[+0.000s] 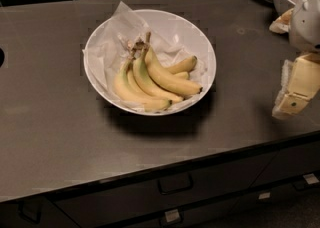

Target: Pick banana from white bowl

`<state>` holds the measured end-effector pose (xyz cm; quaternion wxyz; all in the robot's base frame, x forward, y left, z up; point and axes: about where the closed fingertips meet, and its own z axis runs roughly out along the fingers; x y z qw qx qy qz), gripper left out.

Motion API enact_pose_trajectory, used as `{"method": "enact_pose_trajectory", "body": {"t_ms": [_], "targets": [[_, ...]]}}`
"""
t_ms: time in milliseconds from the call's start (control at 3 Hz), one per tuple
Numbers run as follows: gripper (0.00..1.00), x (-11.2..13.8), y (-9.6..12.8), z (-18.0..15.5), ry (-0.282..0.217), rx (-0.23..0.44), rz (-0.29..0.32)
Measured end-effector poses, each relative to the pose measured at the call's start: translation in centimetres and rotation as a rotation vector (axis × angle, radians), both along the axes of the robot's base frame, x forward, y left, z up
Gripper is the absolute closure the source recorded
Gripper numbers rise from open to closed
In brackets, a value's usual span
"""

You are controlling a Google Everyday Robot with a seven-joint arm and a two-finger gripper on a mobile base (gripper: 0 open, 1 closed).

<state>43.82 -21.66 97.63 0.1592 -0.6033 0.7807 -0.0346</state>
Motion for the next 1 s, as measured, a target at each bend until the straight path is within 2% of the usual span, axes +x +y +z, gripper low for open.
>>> {"method": "enact_pose_trajectory", "body": {"t_ms": [333,667,1000], "targets": [[0.00,0.0,0.0,0.0,0.000,0.000,0.000],[0.00,0.4,2.3,0.4,-0.016,-0.006,0.062],[0.00,1.2,5.8,1.4,-0.044,0.001,0.135]]}}
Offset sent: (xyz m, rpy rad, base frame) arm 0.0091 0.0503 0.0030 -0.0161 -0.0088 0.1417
